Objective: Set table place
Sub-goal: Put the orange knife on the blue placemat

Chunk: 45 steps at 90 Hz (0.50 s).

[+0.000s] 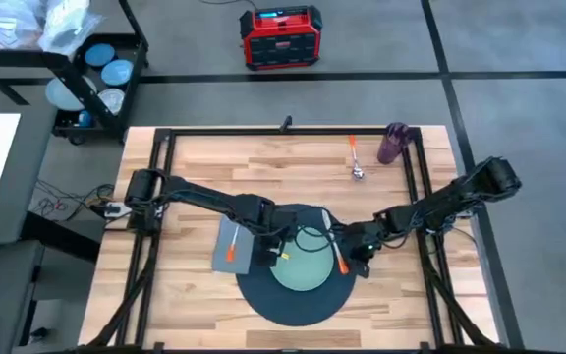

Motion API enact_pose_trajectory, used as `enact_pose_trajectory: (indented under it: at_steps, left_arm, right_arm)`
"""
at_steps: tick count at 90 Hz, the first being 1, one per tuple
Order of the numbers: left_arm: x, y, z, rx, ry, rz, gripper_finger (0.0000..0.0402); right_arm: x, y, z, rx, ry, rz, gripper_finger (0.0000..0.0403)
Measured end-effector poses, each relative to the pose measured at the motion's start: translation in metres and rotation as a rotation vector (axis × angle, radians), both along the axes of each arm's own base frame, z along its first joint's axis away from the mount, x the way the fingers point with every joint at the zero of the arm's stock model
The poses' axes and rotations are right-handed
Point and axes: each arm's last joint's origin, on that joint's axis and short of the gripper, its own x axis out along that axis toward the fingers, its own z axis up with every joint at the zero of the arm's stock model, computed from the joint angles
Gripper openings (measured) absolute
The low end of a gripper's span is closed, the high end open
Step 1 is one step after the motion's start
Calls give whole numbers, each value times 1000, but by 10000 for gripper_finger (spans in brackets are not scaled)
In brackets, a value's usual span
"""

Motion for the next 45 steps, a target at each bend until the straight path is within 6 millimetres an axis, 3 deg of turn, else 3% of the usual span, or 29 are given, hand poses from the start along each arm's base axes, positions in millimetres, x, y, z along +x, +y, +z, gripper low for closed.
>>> enact_pose_trajectory:
  at_steps: [45]
  left_arm:
    - [2,0,1,-3,-24,-1,0]
  right_arm:
    - [10,-3,12,-31,-4,62,0]
